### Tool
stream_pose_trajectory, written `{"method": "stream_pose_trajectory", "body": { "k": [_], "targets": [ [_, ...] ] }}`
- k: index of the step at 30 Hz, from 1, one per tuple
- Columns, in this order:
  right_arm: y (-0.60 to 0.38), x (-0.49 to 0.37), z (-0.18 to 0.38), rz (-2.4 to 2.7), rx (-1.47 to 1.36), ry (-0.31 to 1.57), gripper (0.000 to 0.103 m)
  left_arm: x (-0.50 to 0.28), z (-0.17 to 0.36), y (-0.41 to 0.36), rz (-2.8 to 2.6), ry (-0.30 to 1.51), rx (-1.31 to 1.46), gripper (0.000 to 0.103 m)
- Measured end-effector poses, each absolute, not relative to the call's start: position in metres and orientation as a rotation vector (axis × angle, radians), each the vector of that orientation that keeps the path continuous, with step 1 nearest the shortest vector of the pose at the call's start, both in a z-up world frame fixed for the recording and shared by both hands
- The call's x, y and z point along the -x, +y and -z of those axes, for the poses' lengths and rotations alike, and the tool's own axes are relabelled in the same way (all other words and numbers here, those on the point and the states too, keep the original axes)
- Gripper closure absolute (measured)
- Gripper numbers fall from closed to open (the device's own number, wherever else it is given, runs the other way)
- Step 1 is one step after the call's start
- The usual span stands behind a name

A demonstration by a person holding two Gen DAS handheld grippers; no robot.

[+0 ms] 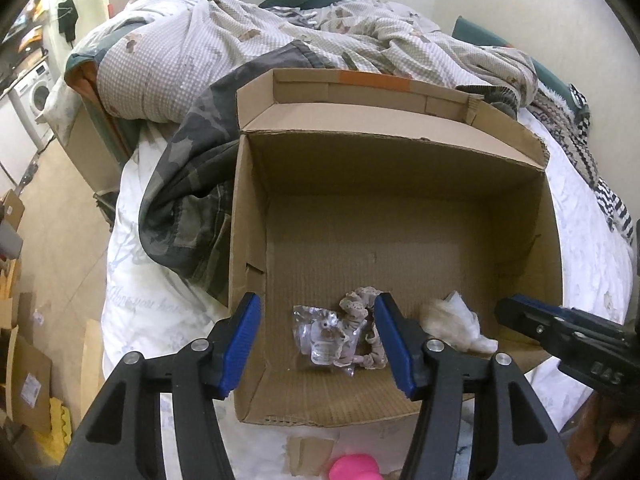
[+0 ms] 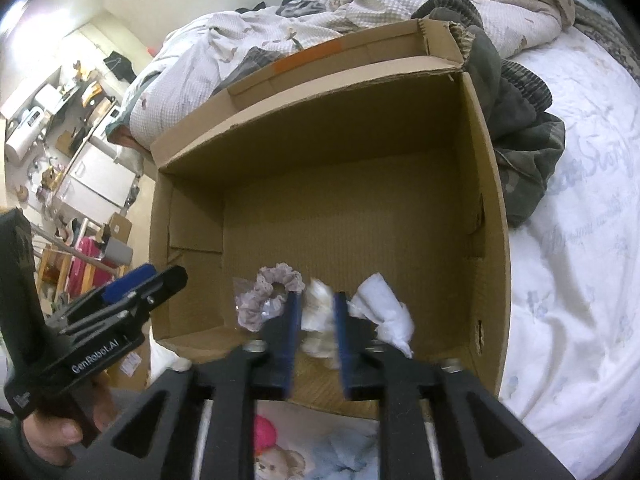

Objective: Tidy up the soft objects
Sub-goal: 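Open the left tool dropping the scrunchie while the right tool releases its scrunchie in the box, then move both open tools back toward the pink duck and blue toy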

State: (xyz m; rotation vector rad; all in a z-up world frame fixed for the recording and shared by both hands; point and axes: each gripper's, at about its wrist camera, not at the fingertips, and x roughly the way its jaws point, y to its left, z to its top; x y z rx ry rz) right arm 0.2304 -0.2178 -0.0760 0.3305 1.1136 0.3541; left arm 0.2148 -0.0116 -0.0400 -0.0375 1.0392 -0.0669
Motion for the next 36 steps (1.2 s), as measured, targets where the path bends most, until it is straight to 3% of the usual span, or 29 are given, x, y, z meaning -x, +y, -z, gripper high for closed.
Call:
{"method": "stream_pose_trajectory", "body": {
  "k": [1, 2, 36],
  "targets": [
    [-0.219, -0.23, 0.075, -0.348, -0.336, 1.106, 0.031, -0.215, 0.04, -0.012, 0.066, 1.04, 0.037, 0.047],
    [-0.22, -0.23, 0.073, -0.34, -0.339, 1.095, 0.025, -0.215, 0.04, -0.011, 0.064, 1.041, 0.037, 0.047],
    [-0.22, -0.213, 0.058, -0.319, -0.317, 1.062, 0.025, -0.185, 0.016, 0.005, 0.043, 1.005, 0.016, 0.047]
  ]
}}
